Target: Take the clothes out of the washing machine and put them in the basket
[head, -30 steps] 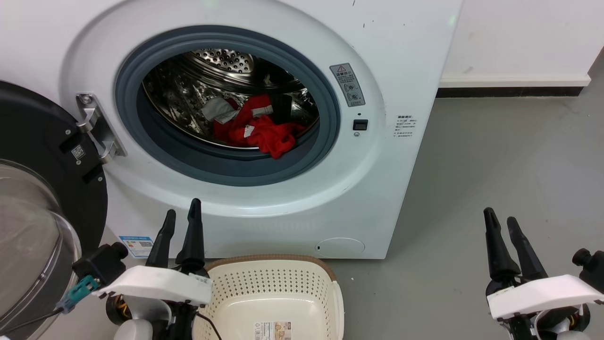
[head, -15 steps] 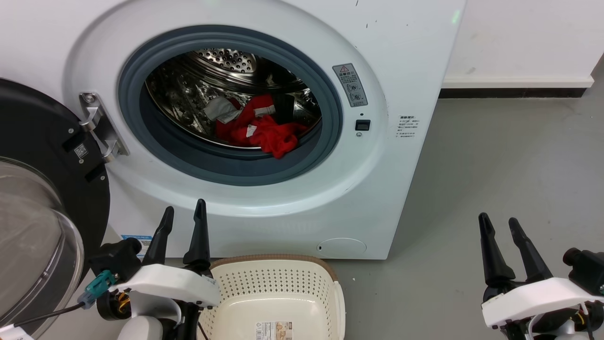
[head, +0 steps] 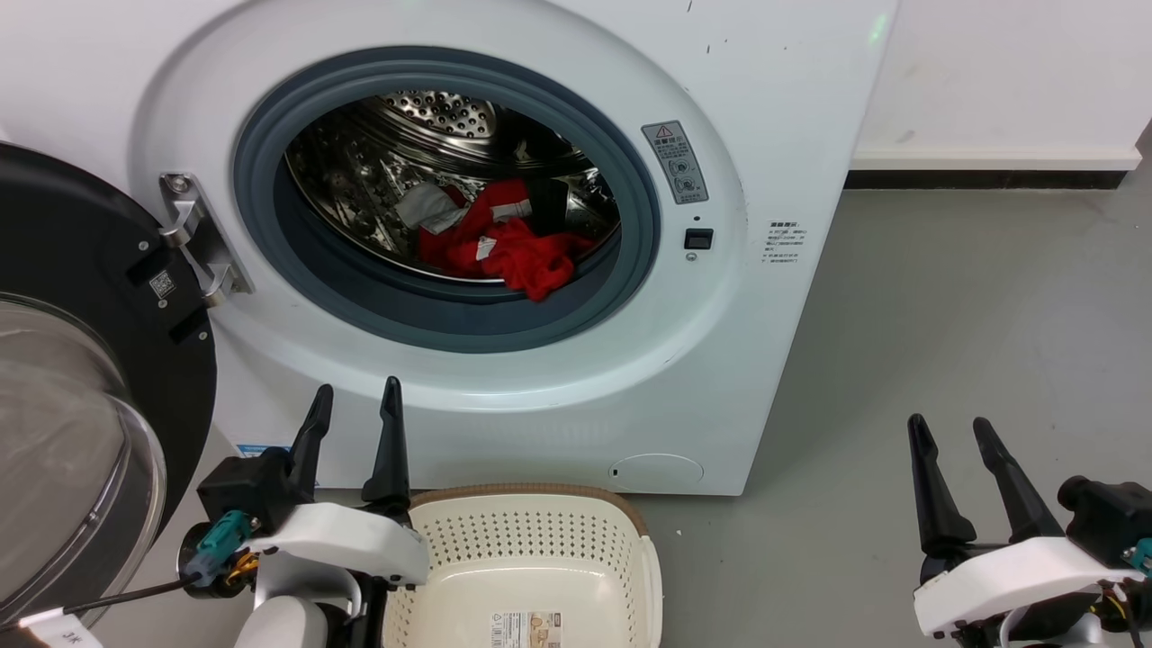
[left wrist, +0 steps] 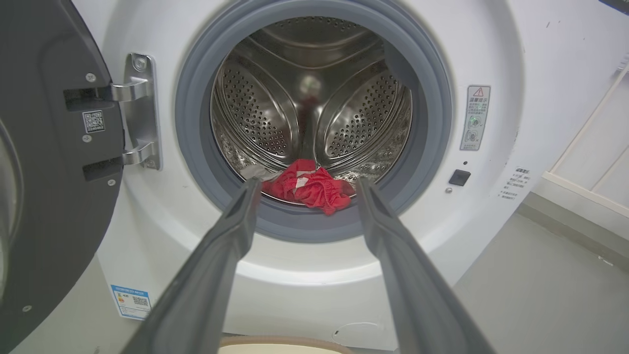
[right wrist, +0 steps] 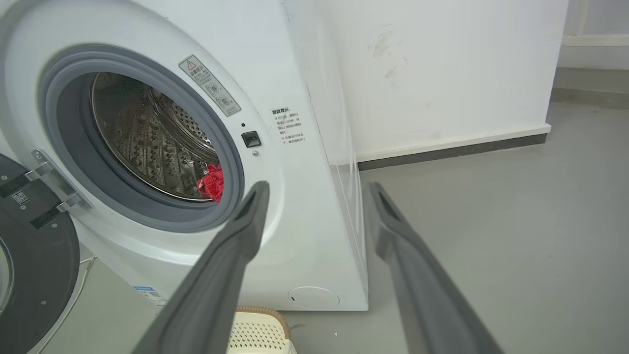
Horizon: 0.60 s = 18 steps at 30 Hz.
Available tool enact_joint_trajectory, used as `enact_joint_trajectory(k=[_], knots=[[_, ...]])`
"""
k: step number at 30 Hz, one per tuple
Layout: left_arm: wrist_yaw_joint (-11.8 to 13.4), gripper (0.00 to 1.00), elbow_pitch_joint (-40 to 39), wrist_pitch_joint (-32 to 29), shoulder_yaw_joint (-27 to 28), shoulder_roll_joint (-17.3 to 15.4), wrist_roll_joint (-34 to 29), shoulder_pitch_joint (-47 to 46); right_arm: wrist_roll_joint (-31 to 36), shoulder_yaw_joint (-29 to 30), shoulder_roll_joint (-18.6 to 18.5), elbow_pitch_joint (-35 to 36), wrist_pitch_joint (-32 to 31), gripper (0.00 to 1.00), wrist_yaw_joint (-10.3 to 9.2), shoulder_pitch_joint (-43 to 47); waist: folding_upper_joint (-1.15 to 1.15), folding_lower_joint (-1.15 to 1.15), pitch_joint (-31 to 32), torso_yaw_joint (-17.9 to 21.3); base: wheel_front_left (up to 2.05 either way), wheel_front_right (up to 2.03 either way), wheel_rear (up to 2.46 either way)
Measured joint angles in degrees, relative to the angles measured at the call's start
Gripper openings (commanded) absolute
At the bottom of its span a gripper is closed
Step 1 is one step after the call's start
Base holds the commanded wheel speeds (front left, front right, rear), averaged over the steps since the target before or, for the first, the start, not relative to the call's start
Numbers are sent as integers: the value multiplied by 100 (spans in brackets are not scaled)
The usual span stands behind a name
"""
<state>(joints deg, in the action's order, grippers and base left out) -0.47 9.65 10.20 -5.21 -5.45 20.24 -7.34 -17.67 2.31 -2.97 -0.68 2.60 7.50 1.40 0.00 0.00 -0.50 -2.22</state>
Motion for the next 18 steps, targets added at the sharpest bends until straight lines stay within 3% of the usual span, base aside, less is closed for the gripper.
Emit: enact_joint_trajectory(k=[18], knots=[[149,100,97,216,-162,-5,-809,-7,896,14,0,74,92,100,0,92,0,0,-2,-76,0,0,0]])
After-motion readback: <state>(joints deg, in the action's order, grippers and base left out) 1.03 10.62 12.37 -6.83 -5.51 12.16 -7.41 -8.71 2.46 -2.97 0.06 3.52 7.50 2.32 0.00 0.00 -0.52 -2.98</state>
